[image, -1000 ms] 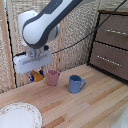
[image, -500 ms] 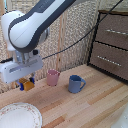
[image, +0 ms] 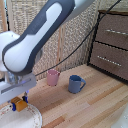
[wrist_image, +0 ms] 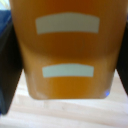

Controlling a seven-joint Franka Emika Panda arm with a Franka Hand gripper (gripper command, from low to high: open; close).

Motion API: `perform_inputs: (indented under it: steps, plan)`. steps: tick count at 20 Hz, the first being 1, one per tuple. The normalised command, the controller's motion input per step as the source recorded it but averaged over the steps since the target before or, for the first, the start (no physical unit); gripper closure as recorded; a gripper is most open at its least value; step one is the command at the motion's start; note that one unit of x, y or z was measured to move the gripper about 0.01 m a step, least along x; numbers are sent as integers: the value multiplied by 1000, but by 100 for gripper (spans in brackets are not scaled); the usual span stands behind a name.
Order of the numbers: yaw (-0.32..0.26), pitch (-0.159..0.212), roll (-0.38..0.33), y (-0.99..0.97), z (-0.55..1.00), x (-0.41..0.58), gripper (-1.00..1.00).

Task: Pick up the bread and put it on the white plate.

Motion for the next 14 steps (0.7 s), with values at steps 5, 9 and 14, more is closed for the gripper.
perform_inputs:
  steps: [5,9,14]
  plan:
    - [-80,-104,-3,125,-406,118,100]
    - [-97,-119,-6,111,-368,179,100]
    - [-43,-121,-41,258,-306,168,100]
